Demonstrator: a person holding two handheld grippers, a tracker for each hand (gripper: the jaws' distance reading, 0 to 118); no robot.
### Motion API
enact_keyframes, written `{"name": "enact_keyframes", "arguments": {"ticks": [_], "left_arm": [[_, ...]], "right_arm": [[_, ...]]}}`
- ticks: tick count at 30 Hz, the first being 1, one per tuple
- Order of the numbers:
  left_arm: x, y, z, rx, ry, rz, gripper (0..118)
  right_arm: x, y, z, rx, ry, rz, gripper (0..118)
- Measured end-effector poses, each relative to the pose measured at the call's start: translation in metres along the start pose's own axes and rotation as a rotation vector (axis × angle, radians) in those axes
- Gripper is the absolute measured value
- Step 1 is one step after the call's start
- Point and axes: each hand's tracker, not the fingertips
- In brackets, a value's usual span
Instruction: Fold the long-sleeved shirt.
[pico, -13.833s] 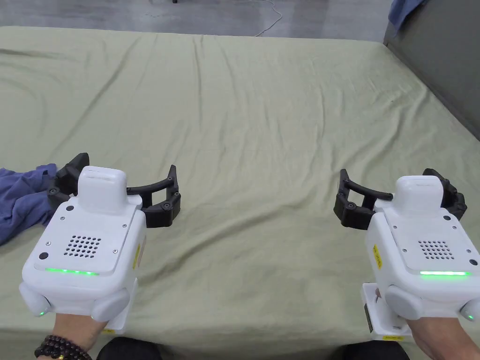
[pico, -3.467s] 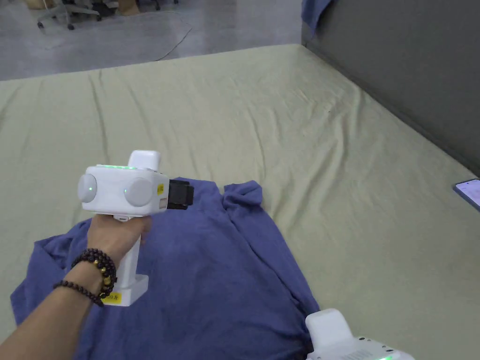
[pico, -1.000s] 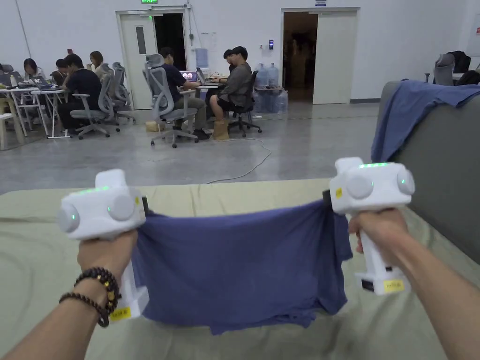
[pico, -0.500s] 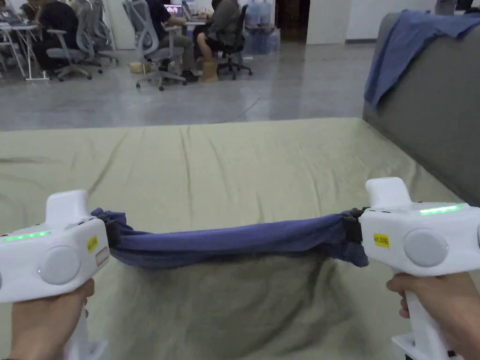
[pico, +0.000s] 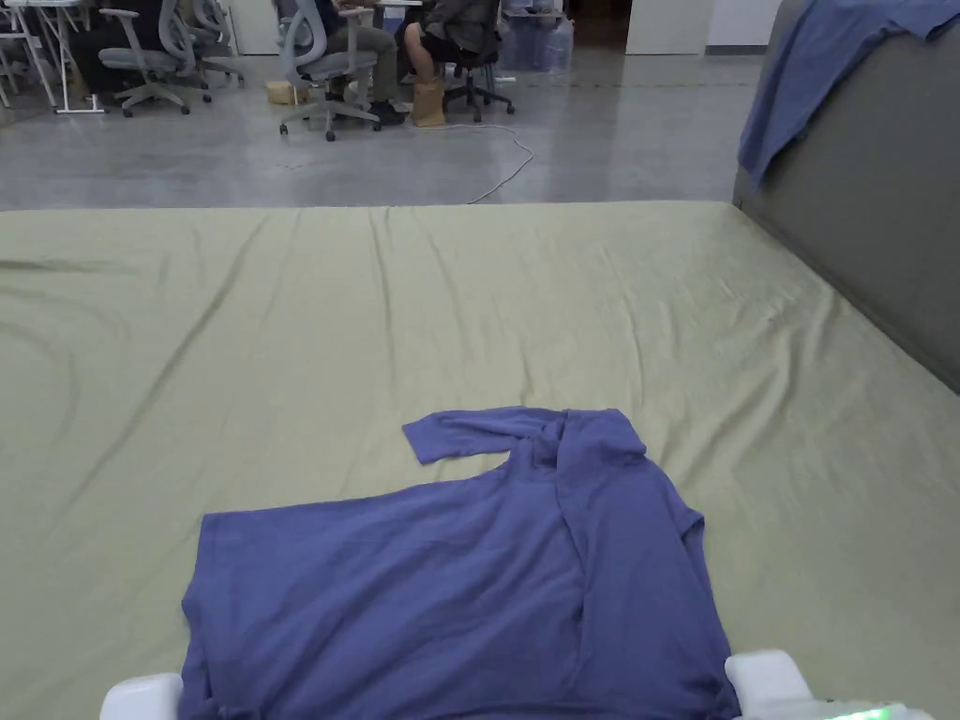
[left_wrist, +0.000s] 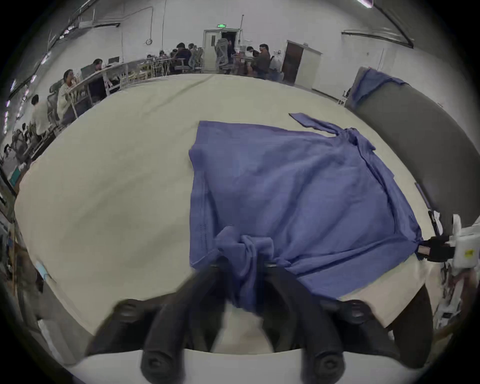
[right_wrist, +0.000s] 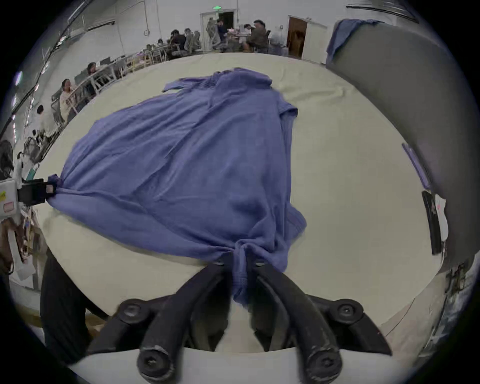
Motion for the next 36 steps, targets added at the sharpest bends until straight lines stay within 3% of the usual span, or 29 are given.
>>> {"name": "enact_keyframes", "arguments": {"ticks": [1, 2, 3, 5, 6, 7, 8, 9, 10, 11, 13, 15, 16, 19, 24, 25, 27, 28, 29, 30, 31, 32, 34, 35, 36], "left_arm": [[0.002, 0.005, 0.007, -0.003, 0.008, 0.007, 82], [0.001, 0.011, 0.013, -0.003, 0.005, 0.012, 112], [0.001, 0.016, 0.021, 0.014, -0.021, 0.019, 118], [0.003, 0.031, 0.042, 0.118, -0.070, 0.005, 118], [0.006, 0.040, 0.049, 0.129, -0.057, -0.018, 118], [0.009, 0.048, 0.055, 0.132, -0.042, -0.033, 115], [0.013, 0.055, 0.062, 0.151, -0.033, -0.045, 100], [0.016, 0.056, 0.068, 0.192, -0.033, -0.064, 61], [0.019, 0.060, 0.072, 0.219, -0.035, -0.088, 0], [0.024, 0.065, 0.070, 0.201, -0.016, -0.106, 0], [0.022, 0.071, 0.070, 0.204, -0.043, -0.105, 0], [0.024, 0.081, 0.068, 0.198, -0.062, -0.085, 0], [0.025, 0.086, 0.066, 0.208, -0.062, -0.087, 0], [0.030, 0.101, 0.056, 0.231, -0.034, -0.116, 0], [0.027, 0.134, 0.020, 0.211, -0.055, -0.094, 0], [0.026, 0.141, 0.007, 0.205, -0.055, -0.090, 0], [0.021, 0.157, -0.018, 0.149, -0.060, -0.079, 0], [0.017, 0.164, -0.031, 0.112, -0.072, -0.051, 0], [0.012, 0.173, -0.048, 0.090, -0.074, -0.025, 0], [0.010, 0.179, -0.059, 0.080, -0.067, -0.023, 0], [0.009, 0.185, -0.071, 0.074, -0.051, -0.046, 2], [0.008, 0.191, -0.081, 0.071, -0.014, -0.086, 25], [0.005, 0.202, -0.103, 0.024, 0.015, -0.134, 97], [0.001, 0.208, -0.115, -0.023, 0.025, -0.120, 106], [-0.002, 0.213, -0.122, -0.019, 0.022, -0.103, 106]], "right_arm": [[0.002, 0.003, 0.011, 0.003, 0.010, 0.003, 45], [0.004, 0.007, 0.023, 0.017, 0.023, -0.001, 75], [0.005, 0.009, 0.032, 0.044, 0.011, -0.008, 100], [0.010, 0.016, 0.061, 0.177, 0.007, -0.027, 107], [0.013, 0.020, 0.069, 0.219, 0.001, -0.044, 107], [0.014, 0.024, 0.074, 0.228, -0.013, -0.066, 98], [0.017, 0.028, 0.081, 0.245, -0.025, -0.095, 67], [0.018, 0.031, 0.084, 0.263, -0.022, -0.104, 12], [0.019, 0.034, 0.082, 0.258, -0.025, -0.110, 0], [0.018, 0.036, 0.080, 0.288, -0.033, -0.158, 0], [0.017, 0.037, 0.080, 0.238, 0.001, -0.098, 0], [0.012, 0.036, 0.076, 0.229, 0.014, -0.103, 0], [0.012, 0.032, 0.071, 0.223, 0.003, -0.106, 6], [0.009, 0.026, 0.048, 0.160, -0.046, -0.107, 77], [0.016, 0.018, 0.006, 0.058, -0.058, -0.162, 71], [0.016, 0.018, -0.002, 0.053, -0.057, -0.167, 64], [0.015, 0.016, -0.014, 0.029, -0.054, -0.175, 40], [0.013, 0.017, -0.017, 0.019, -0.041, -0.178, 21], [0.011, 0.015, -0.023, 0.009, -0.007, -0.172, 11], [0.009, 0.013, -0.027, 0.018, -0.008, -0.154, 9], [0.005, 0.013, -0.029, 0.030, -0.069, -0.112, 6], [0.001, 0.012, -0.030, 0.028, -0.069, -0.097, 6], [0.003, 0.012, -0.029, 0.026, -0.063, -0.107, 6], [0.006, 0.012, -0.030, 0.024, -0.060, -0.111, 6], [0.006, 0.013, -0.030, 0.021, -0.056, -0.114, 6]]}}
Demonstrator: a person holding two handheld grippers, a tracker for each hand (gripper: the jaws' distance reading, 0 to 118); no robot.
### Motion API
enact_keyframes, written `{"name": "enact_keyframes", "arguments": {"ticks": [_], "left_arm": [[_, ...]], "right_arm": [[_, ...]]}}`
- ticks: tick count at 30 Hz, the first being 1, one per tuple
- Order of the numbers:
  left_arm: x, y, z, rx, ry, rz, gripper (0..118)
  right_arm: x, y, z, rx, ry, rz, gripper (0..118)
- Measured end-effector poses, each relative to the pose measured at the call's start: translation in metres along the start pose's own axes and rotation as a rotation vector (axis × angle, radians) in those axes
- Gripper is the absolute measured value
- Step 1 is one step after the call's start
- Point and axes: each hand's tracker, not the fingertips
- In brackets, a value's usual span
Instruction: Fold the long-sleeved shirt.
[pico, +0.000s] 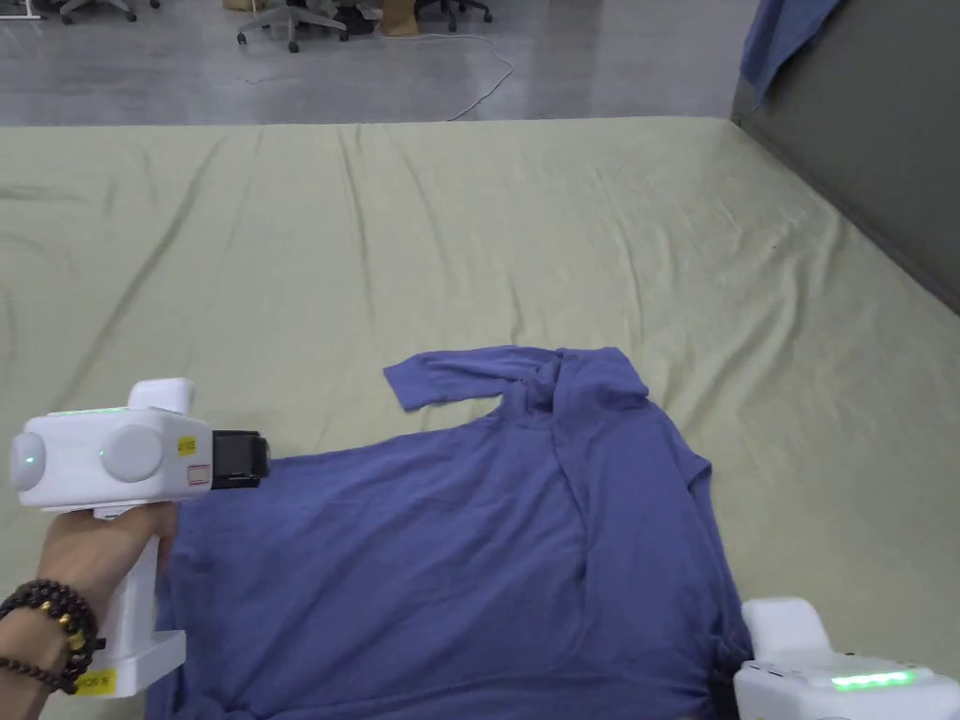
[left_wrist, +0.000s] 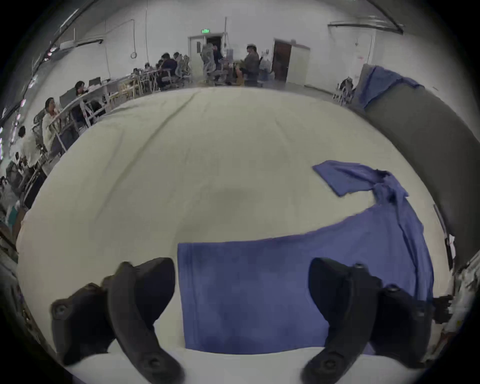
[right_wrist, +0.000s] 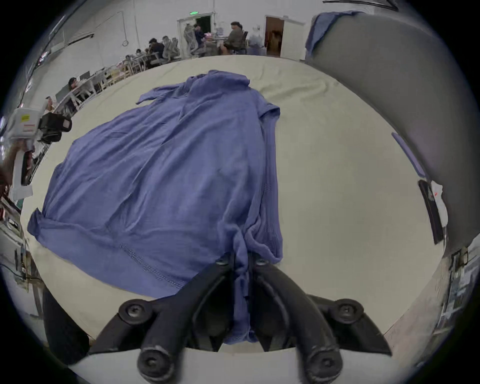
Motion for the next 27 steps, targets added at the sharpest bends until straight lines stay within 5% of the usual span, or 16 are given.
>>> {"name": "enact_keyframes", "arguments": {"ticks": [9, 12, 13, 14, 19, 23, 27], "left_arm": [[-0.026, 0.001, -0.066, -0.186, 0.074, 0.105, 98], [-0.011, 0.003, -0.049, -0.146, 0.107, 0.042, 62], [-0.005, 0.003, -0.042, -0.139, 0.101, 0.019, 21], [0.000, 0.000, -0.035, -0.146, 0.101, -0.009, 3], [0.018, -0.010, -0.008, -0.154, 0.038, -0.075, 3], [0.002, 0.026, 0.042, -0.001, -0.033, 0.069, 3], [-0.014, 0.083, 0.105, 0.132, -0.087, 0.107, 3]], "right_arm": [[-0.003, 0.002, -0.002, -0.014, -0.010, 0.014, 6], [-0.003, 0.003, -0.002, -0.017, -0.006, -0.003, 6], [-0.003, 0.003, -0.002, -0.017, -0.007, -0.006, 6], [-0.002, 0.003, -0.003, -0.017, -0.008, -0.006, 6], [0.004, 0.015, 0.007, -0.028, 0.011, -0.028, 6], [0.020, 0.069, 0.049, 0.162, 0.082, -0.065, 5], [0.032, 0.164, 0.105, 0.347, 0.092, 0.004, 5]]}}
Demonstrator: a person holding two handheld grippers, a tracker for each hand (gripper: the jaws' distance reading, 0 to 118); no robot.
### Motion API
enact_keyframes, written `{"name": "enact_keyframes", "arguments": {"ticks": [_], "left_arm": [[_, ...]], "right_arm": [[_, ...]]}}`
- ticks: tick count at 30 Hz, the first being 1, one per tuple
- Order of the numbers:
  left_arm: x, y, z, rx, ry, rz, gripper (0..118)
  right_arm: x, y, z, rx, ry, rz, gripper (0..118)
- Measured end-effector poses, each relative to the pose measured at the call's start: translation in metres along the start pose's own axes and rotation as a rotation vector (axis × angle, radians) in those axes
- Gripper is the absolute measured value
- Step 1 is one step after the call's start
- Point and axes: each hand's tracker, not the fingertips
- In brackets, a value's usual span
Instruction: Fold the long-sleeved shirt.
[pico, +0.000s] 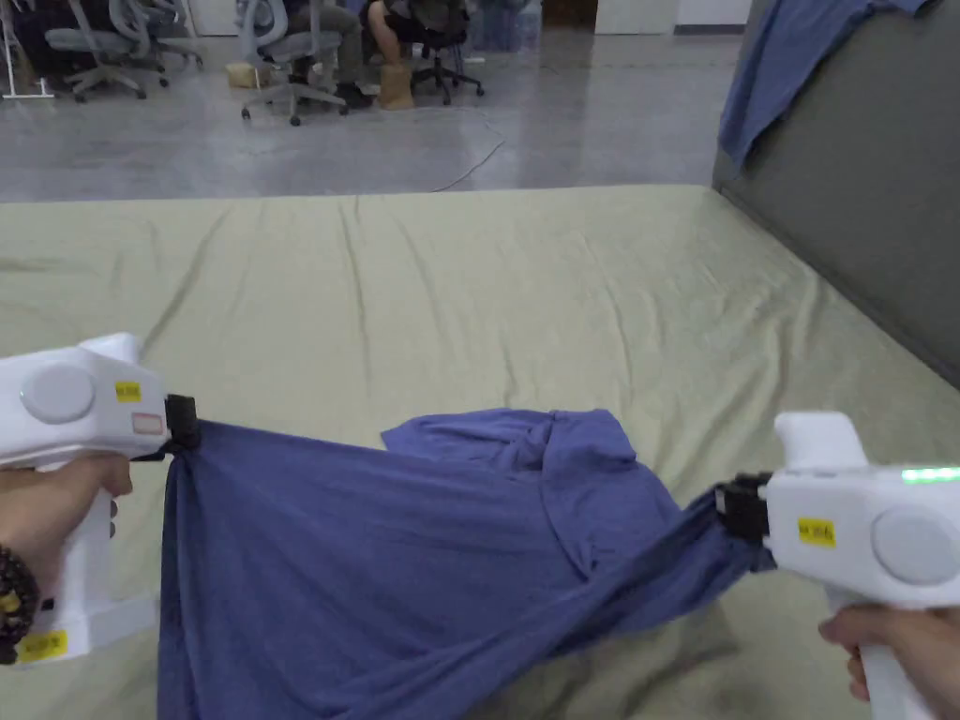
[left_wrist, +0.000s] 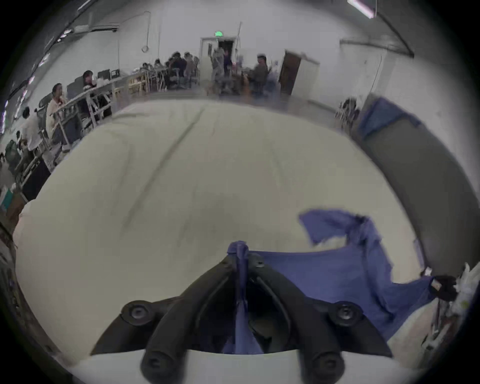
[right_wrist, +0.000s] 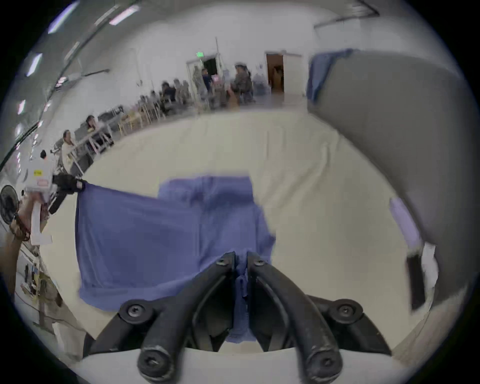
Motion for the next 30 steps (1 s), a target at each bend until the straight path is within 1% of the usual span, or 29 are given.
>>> {"name": "enact_keyframes", "arguments": {"ticks": [2, 4, 6, 7, 8, 10, 11, 12, 13, 15, 16, 17, 23, 26, 30], "left_arm": [[0.005, 0.039, 0.029, 0.076, 0.015, 0.019, 3], [0.009, 0.080, 0.062, 0.172, 0.038, 0.027, 3], [0.013, 0.125, 0.090, 0.243, 0.052, 0.055, 3], [0.014, 0.142, 0.103, 0.279, 0.064, 0.063, 3], [0.017, 0.163, 0.118, 0.313, 0.088, 0.062, 3], [0.026, 0.201, 0.145, 0.368, 0.134, 0.048, 3], [0.029, 0.215, 0.155, 0.379, 0.152, 0.044, 3], [0.035, 0.231, 0.167, 0.411, 0.177, 0.044, 3], [0.040, 0.243, 0.177, 0.439, 0.190, 0.039, 3], [0.050, 0.262, 0.194, 0.473, 0.180, 0.050, 3], [0.054, 0.270, 0.201, 0.503, 0.168, 0.058, 3], [0.057, 0.275, 0.205, 0.489, 0.162, 0.059, 3], [0.076, 0.286, 0.207, 0.529, 0.156, 0.041, 3], [0.077, 0.271, 0.189, 0.512, 0.160, 0.021, 3], [0.064, 0.226, 0.133, 0.391, 0.169, 0.031, 3]], "right_arm": [[0.001, 0.070, 0.012, 0.101, -0.042, 0.066, 5], [0.005, 0.136, 0.030, 0.209, -0.063, 0.098, 5], [0.007, 0.205, 0.047, 0.285, -0.063, 0.089, 5], [0.010, 0.231, 0.054, 0.314, -0.094, 0.089, 5], [0.011, 0.262, 0.062, 0.329, -0.133, 0.109, 5], [0.016, 0.317, 0.073, 0.353, -0.167, 0.109, 5], [0.018, 0.335, 0.077, 0.355, -0.165, 0.109, 5], [0.022, 0.357, 0.083, 0.378, -0.192, 0.098, 5], [0.025, 0.373, 0.087, 0.400, -0.199, 0.086, 5], [0.030, 0.399, 0.094, 0.423, -0.204, 0.055, 5], [0.032, 0.408, 0.097, 0.435, -0.206, 0.038, 5], [0.034, 0.413, 0.098, 0.436, -0.206, 0.032, 5], [0.039, 0.417, 0.095, 0.445, -0.262, 0.047, 5], [0.046, 0.395, 0.074, 0.414, -0.253, 0.012, 5], [0.053, 0.336, 0.012, 0.276, -0.220, -0.029, 5]]}}
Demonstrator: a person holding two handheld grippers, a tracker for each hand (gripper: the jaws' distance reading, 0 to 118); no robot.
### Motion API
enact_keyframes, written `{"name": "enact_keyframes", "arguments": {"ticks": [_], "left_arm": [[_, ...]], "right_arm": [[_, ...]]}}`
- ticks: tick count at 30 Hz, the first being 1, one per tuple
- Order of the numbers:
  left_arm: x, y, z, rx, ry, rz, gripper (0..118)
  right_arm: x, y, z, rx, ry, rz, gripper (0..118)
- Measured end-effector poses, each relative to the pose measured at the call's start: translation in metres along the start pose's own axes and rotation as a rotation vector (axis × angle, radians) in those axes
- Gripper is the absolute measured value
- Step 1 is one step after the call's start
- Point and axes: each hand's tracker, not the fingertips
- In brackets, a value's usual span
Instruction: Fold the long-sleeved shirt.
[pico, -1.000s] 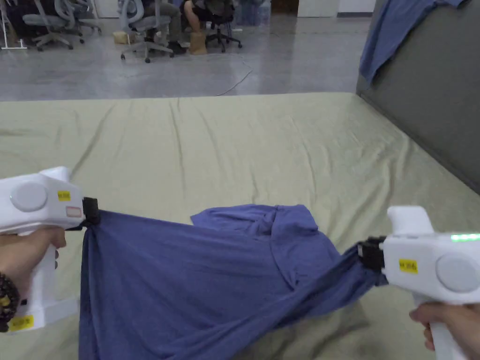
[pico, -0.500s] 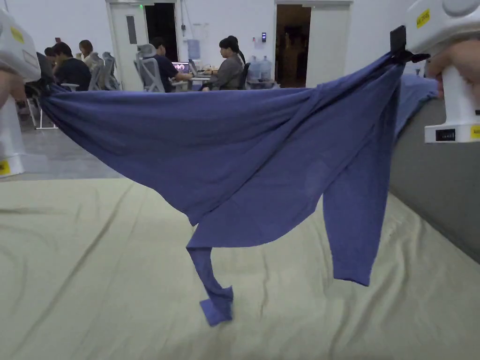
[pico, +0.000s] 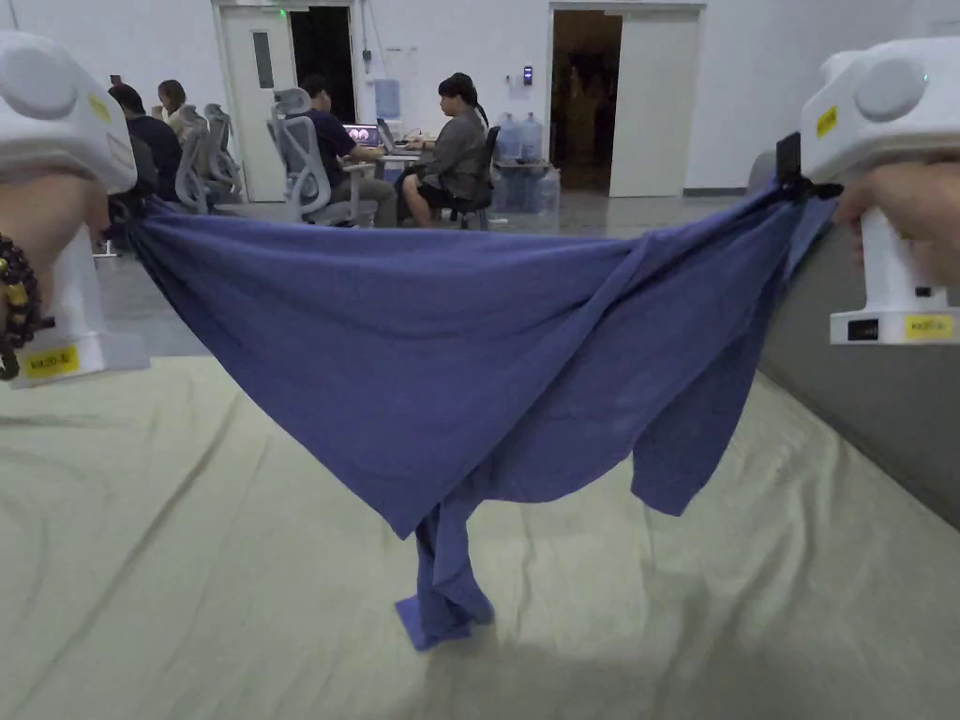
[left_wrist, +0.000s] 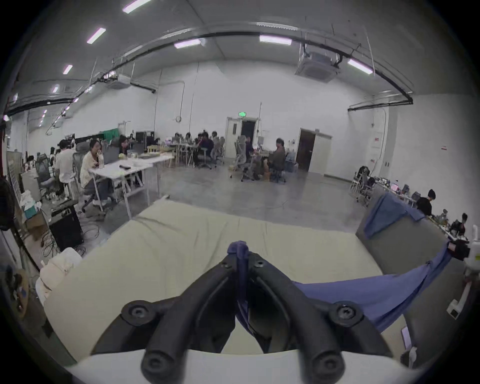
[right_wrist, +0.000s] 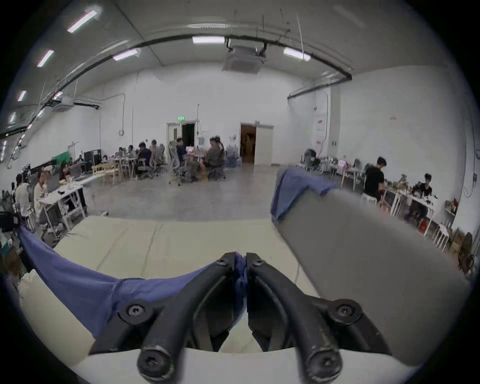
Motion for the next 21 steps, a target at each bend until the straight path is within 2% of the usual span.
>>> {"name": "enact_keyframes", "arguments": {"ticks": [4, 6, 10, 16, 19, 21], "left_arm": [[-0.010, -0.084, -0.040, -0.139, 0.036, -0.051, 3], [-0.019, -0.123, -0.058, -0.206, 0.033, -0.018, 3], [-0.025, -0.175, -0.072, -0.252, 0.056, -0.050, 3], [-0.025, -0.186, -0.038, -0.213, 0.071, -0.044, 3], [-0.025, -0.206, -0.005, -0.162, 0.069, -0.165, 3], [-0.030, -0.229, 0.017, -0.161, 0.079, -0.190, 3]], "right_arm": [[-0.005, -0.090, -0.043, -0.155, 0.037, 0.023, 5], [-0.008, -0.130, -0.059, -0.214, 0.036, 0.028, 5], [-0.008, -0.184, -0.074, -0.283, 0.024, -0.005, 5], [-0.001, -0.202, -0.041, -0.240, 0.026, -0.027, 5], [0.002, -0.217, -0.003, -0.215, 0.039, -0.013, 5], [0.007, -0.236, 0.023, -0.198, 0.064, 0.005, 5]]}}
